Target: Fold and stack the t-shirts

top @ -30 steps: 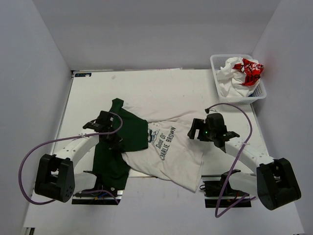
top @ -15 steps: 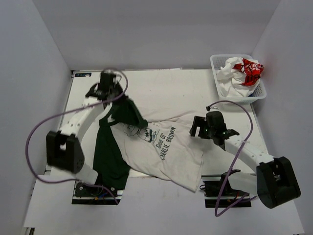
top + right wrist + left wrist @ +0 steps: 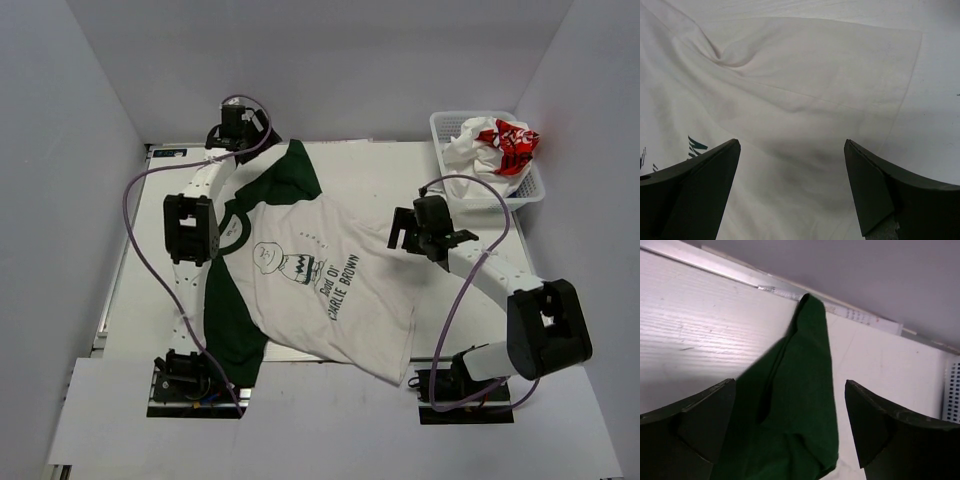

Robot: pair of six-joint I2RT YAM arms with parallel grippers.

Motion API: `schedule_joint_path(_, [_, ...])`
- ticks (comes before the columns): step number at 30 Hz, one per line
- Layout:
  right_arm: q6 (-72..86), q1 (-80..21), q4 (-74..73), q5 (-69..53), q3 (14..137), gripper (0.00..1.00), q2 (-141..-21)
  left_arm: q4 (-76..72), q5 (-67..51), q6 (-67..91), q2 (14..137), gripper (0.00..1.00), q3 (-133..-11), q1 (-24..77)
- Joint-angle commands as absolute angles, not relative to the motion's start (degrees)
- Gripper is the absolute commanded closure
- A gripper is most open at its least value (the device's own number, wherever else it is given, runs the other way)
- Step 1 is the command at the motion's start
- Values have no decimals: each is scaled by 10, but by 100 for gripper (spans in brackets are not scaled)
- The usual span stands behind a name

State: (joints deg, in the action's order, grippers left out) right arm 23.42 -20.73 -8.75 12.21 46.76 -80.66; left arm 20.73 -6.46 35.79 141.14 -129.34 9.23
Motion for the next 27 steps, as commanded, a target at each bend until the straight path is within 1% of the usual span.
schedule_joint_path(1, [207,-210,-89,105,457,10,-765,184,-114,311,1320,0,-1314,102])
schedule_joint_path(2, [205,-213,-86,100,452,10,-747,217,-119,290,1311,0,-1314,102])
schedule_joint_path(5, [200,-221,-91,84,421,10,-732,261,-130,265,1242,0,-1240,107])
schedule_joint_path(6, [205,-224,-91,76,413,10,-734,267,-121,256,1218,0,-1168,107])
schedule_joint_path(7, [207,-227,-95,74,410,10,-736,267,-108,256,1167,0,-1125,107])
schedule_joint_path(8, [207,-234,-94,70,403,10,-740,267,-95,256,1139,0,-1039,107])
schedule_joint_path(10, [211,-238,-91,59,389,10,-744,267,-59,256,1092,0,-956,112])
schedule_joint_path(11, [212,-242,-92,57,388,10,-755,272,-50,270,1052,0,-884,112])
schedule_joint_path(12, [214,-246,-92,52,388,10,-765,272,-35,276,1035,0,-850,112])
schedule_joint_path(14, [214,-250,-98,61,392,10,-786,262,-40,281,1003,0,-769,112])
schedule_joint_path(17, [225,-249,-110,80,406,10,-822,267,-40,287,1003,0,-721,112])
schedule_joint_path(21, [247,-244,-109,105,439,10,-875,275,-40,293,1024,0,-694,112])
schedule_joint_path(23, [266,-243,-124,133,474,10,-934,275,-33,299,1054,0,-694,112])
schedule_joint_path(25, [275,-231,-134,150,498,10,-960,275,-28,299,1077,0,-711,112])
schedule_joint_path(27, [292,-223,-157,164,557,10,-1013,281,-21,299,1120,0,-737,112])
